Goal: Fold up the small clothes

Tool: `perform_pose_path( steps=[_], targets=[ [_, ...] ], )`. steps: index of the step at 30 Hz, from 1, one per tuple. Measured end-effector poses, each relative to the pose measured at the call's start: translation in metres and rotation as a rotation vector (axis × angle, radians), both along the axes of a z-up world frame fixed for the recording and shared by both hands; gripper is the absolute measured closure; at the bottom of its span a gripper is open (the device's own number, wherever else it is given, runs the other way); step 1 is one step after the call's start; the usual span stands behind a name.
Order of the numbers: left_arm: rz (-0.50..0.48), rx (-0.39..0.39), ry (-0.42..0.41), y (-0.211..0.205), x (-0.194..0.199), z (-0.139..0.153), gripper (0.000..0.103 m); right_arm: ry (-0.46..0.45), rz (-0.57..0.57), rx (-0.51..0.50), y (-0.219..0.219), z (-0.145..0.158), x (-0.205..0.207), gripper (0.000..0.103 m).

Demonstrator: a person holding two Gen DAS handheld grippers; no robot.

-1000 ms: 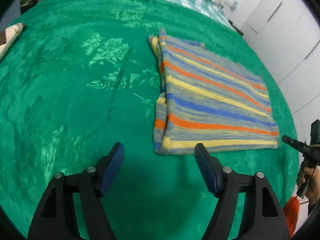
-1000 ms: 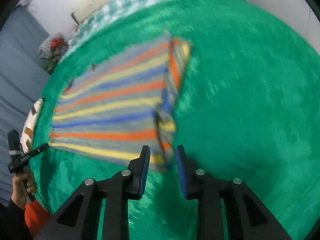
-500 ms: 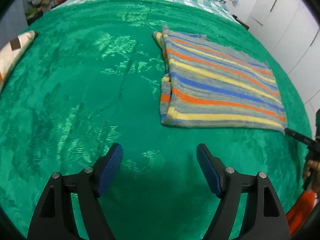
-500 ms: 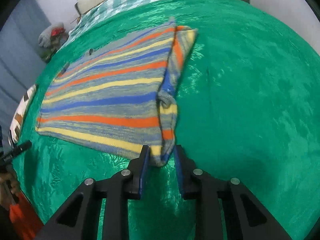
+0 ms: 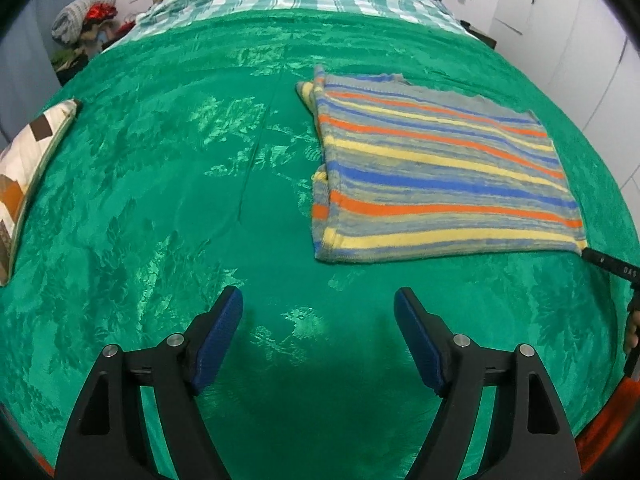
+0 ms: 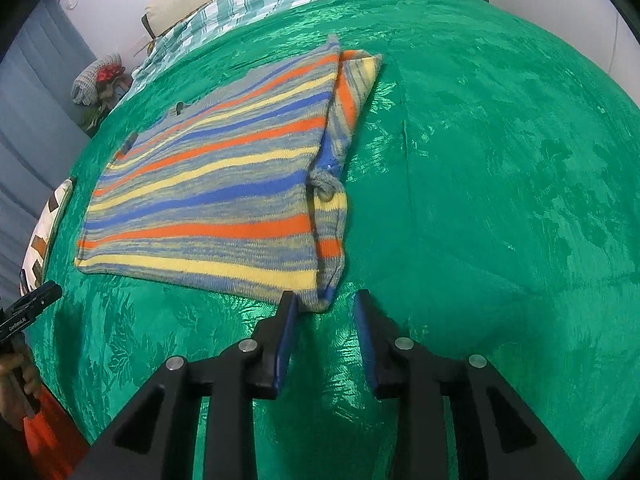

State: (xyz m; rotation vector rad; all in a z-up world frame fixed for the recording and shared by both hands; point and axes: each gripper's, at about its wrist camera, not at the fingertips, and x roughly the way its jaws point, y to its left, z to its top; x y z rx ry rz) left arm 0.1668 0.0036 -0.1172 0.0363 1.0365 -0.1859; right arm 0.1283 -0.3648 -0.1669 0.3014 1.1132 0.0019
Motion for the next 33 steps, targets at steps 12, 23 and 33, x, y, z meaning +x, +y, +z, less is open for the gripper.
perform_pose_path(
  steps=[12,23,33],
  targets=[
    [-0.104,0.011,-0.035,-0.034,-0.005,0.004,0.021,-0.080,0.033,-0.107,-0.007,0.051,0.022,0.073],
    [-0.220,0.001,-0.020,-0.062,-0.042,0.001,0.020,-0.079,0.014,-0.178,-0.009,0.060,0.187,0.056],
    [-0.198,-0.036,0.081,-0.050,-0.049,-0.024,0.019,-0.022,-0.035,0.104,-0.050,0.019,0.191,0.079]
  ],
)
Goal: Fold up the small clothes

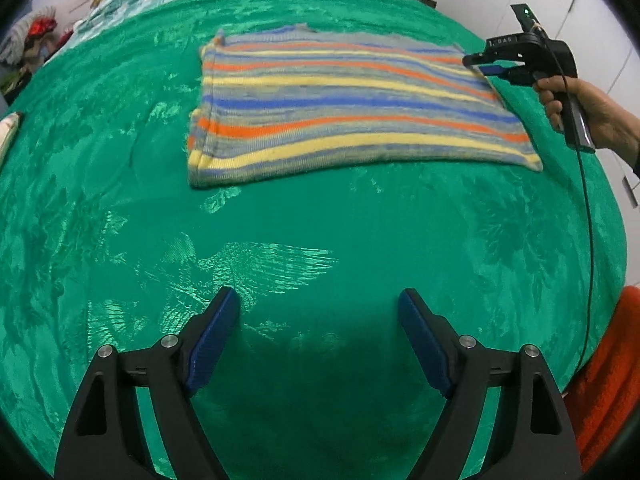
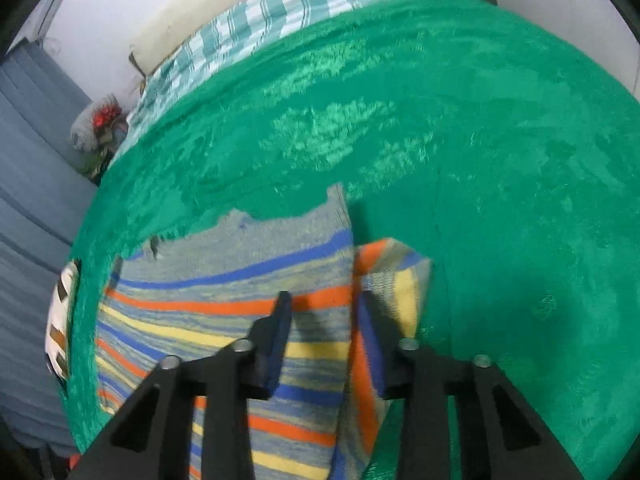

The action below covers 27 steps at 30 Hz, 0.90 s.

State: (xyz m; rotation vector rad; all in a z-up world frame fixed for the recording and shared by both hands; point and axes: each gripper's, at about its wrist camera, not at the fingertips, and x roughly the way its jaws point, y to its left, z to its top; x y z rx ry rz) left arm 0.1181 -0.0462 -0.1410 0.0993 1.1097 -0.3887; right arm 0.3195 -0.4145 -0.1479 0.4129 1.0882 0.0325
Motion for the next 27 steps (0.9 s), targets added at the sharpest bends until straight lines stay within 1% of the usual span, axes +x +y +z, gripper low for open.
perform_pose_path(
  steps=[1,3,5,9,12,13,14,16,17,20,22,23,25,27],
  targets=[
    [0.001,-0.001,0.000,0.000,0.000,0.000,0.019,0.015,0.008,-0.004,0.000,-0.005,0.001,0.099],
    [0.004,-0.005,0.000,0.000,0.000,0.002,0.019,0.014,0.023,-0.023,0.002,-0.006,0.001,0.099],
    [0.008,-0.009,-0.003,0.001,0.000,0.003,0.019,0.006,0.016,-0.095,0.002,-0.002,-0.003,0.100],
    [-0.009,-0.009,0.007,-0.003,-0.003,0.002,0.019,0.052,-0.026,-0.138,0.000,-0.009,-0.003,0.100],
    [-0.032,0.000,-0.001,-0.007,-0.008,0.004,0.019,0.058,-0.033,-0.166,0.007,-0.010,-0.002,0.099],
    [-0.036,0.001,-0.003,-0.008,-0.010,0.004,0.019,0.061,-0.036,-0.157,0.006,-0.009,-0.002,0.096],
    [-0.039,0.002,-0.007,-0.008,-0.012,0.005,0.019,0.059,-0.040,-0.142,0.006,-0.007,-0.003,0.088],
    [-0.037,0.001,-0.011,-0.006,-0.013,0.006,0.019,0.042,-0.043,-0.121,0.003,0.002,-0.012,0.081],
    [-0.033,-0.002,-0.012,-0.004,-0.013,0.006,0.019,0.023,-0.034,-0.112,0.003,0.008,-0.019,0.080],
    [-0.012,-0.018,-0.005,0.003,-0.014,0.005,0.019,-0.003,0.026,-0.079,0.008,0.025,-0.051,0.080],
    [-0.004,-0.024,0.003,0.005,-0.014,0.004,0.019,-0.003,0.077,-0.055,0.016,0.031,-0.082,0.080],
    [-0.002,-0.026,0.008,0.006,-0.015,0.003,0.019,0.009,0.105,-0.046,0.023,0.031,-0.102,0.080],
    [-0.002,-0.032,0.013,0.004,-0.016,0.003,0.019,0.023,0.131,-0.032,0.033,0.024,-0.129,0.080],
    [-0.013,-0.036,0.018,-0.003,-0.017,0.004,0.019,0.049,0.144,-0.044,0.042,0.009,-0.146,0.078]
  ],
)
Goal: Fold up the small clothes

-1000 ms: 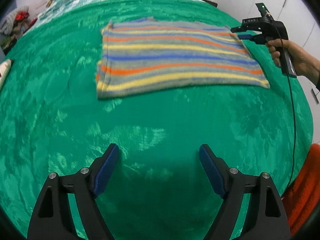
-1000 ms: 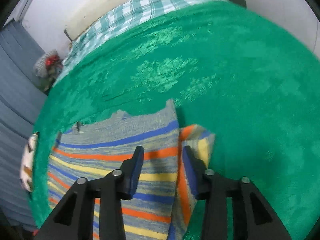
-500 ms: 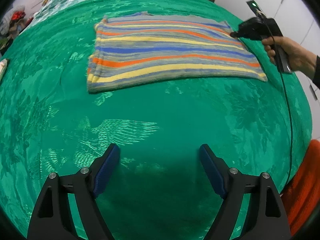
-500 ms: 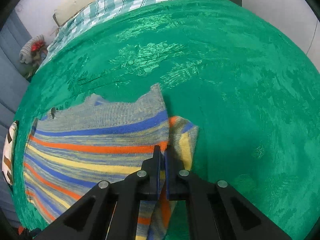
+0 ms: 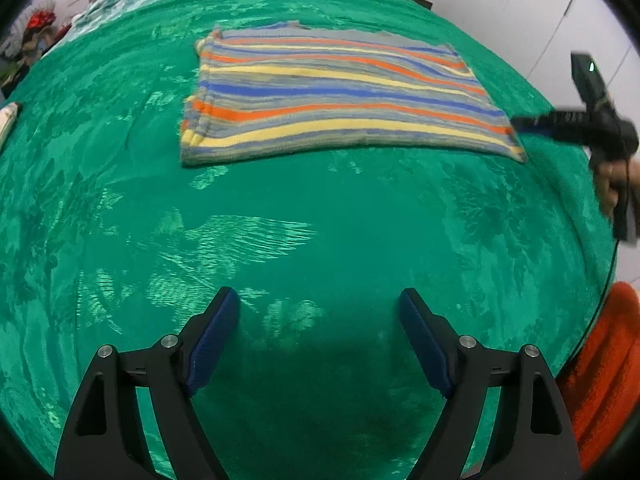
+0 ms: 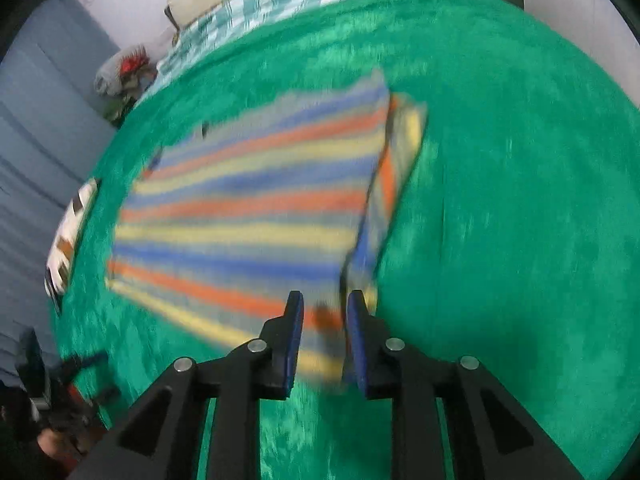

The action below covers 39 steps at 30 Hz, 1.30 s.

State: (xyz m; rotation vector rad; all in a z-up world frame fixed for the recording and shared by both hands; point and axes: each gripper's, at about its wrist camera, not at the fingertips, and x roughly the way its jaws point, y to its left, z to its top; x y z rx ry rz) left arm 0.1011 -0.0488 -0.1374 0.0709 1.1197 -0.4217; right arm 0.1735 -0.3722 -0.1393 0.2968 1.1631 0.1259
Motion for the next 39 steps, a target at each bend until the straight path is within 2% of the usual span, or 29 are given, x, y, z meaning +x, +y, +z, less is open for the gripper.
perform_pose_path(
  steps=[2,4,7,10,12,14,16,19,23,25,26,27,28,29,30,34,36,39],
  targets=[
    [-0.025,0.010,-0.002,-0.009,-0.003,0.002,0.019,0.023,0.018,0.008,0.006,-0.017,-0.006,0.082],
    [-0.054,0.028,-0.023,-0.017,-0.008,0.008,0.019,0.022,-0.002,-0.012,0.004,-0.023,-0.011,0.100],
    [-0.128,0.052,-0.083,-0.033,-0.020,0.020,0.019,0.044,-0.077,0.047,-0.010,-0.026,-0.021,0.100],
    [-0.233,0.063,-0.099,-0.060,-0.021,0.022,0.018,0.054,-0.045,0.032,-0.007,-0.024,-0.021,0.099],
    [-0.343,0.066,-0.135,-0.093,-0.019,0.028,0.018,0.059,-0.055,0.091,-0.013,-0.020,-0.016,0.096],
    [-0.486,0.078,-0.224,-0.134,-0.018,0.034,0.018,0.039,-0.100,0.138,-0.028,-0.010,-0.016,0.074],
    [-0.572,0.114,-0.289,-0.168,-0.015,0.035,0.018,-0.007,-0.141,0.143,-0.047,0.008,-0.021,0.061],
    [-0.667,0.116,-0.325,-0.230,0.002,0.027,0.021,-0.053,-0.163,0.136,-0.067,0.029,-0.027,0.059],
    [-0.689,0.126,-0.263,-0.280,0.023,-0.004,0.034,-0.079,-0.172,0.163,-0.087,0.044,-0.031,0.059],
    [-0.689,0.140,-0.285,-0.294,0.028,-0.018,0.038,-0.084,-0.164,0.193,-0.096,0.047,-0.023,0.057],
    [-0.680,0.134,-0.303,-0.295,0.030,-0.018,0.046,-0.084,-0.159,0.202,-0.099,0.048,-0.017,0.054],
    [-0.654,0.135,-0.322,-0.297,0.033,-0.018,0.077,-0.085,-0.151,0.210,-0.101,0.047,-0.008,0.052],
    [-0.622,0.145,-0.328,-0.299,0.036,-0.017,0.095,-0.087,-0.139,0.217,-0.102,0.046,0.001,0.047],
    [-0.585,0.133,-0.312,-0.299,0.042,-0.015,0.096,-0.084,-0.122,0.230,-0.103,0.044,0.013,0.039],
    [-0.548,0.084,-0.286,-0.295,0.047,-0.012,0.097,-0.073,-0.106,0.252,-0.102,0.037,0.030,0.038],
    [-0.516,-0.017,-0.276,-0.286,0.047,-0.001,0.098,-0.024,-0.129,0.312,-0.106,0.004,0.089,0.038],
    [-0.512,-0.060,-0.261,-0.280,0.048,0.002,0.098,0.016,-0.168,0.307,-0.106,-0.017,0.113,0.038],
    [-0.486,-0.133,-0.219,-0.271,0.058,0.003,0.098,0.020,-0.228,0.352,-0.106,-0.035,0.132,0.040]
  ],
)
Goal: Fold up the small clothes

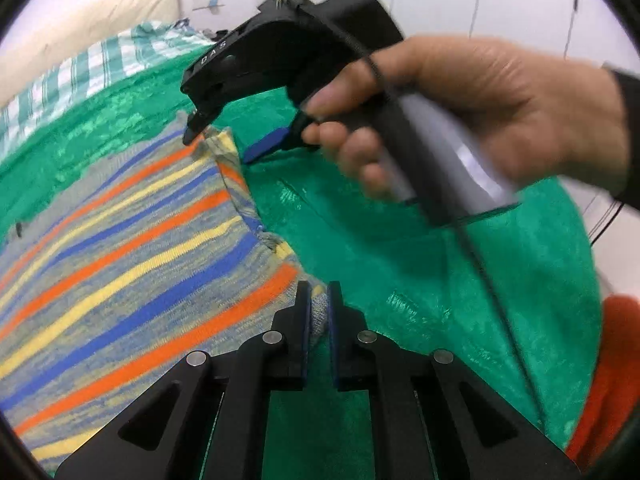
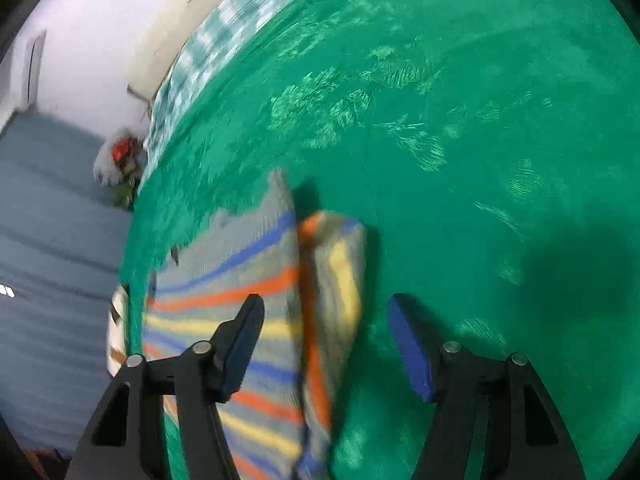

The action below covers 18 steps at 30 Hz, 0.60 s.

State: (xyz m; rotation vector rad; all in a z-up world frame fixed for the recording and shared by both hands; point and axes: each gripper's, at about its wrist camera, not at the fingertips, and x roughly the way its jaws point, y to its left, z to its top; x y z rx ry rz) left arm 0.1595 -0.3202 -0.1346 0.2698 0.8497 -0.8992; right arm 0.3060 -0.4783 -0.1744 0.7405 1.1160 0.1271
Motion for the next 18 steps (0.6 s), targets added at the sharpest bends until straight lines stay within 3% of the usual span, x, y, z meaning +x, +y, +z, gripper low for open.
perform_pose_path(
  steps=[1,2,5,8,14,18],
  targets=[
    [0.003,-0.015,0.012,0.002,0.002,0.000,0.098,-0.015,-0.007,0.000,0.002,0.001,0.004,0.062],
    [0.005,-0.029,0.019,0.007,0.000,0.003,0.098,-0.028,-0.006,-0.009,0.005,0.003,0.008,0.093],
    [0.030,-0.096,0.039,0.024,0.000,0.015,0.098,-0.020,0.001,-0.082,0.018,0.013,0.017,0.094],
    [0.108,-0.217,0.065,0.063,0.001,0.039,0.098,-0.059,0.023,-0.137,0.036,0.037,0.017,0.094],
    [0.321,-0.403,0.095,0.172,0.005,0.072,0.098,-0.151,0.110,-0.098,0.095,0.093,0.032,0.094],
    [0.469,-0.455,0.107,0.240,0.005,0.072,0.098,-0.200,0.206,-0.066,0.166,0.117,0.056,0.094]
  ],
)
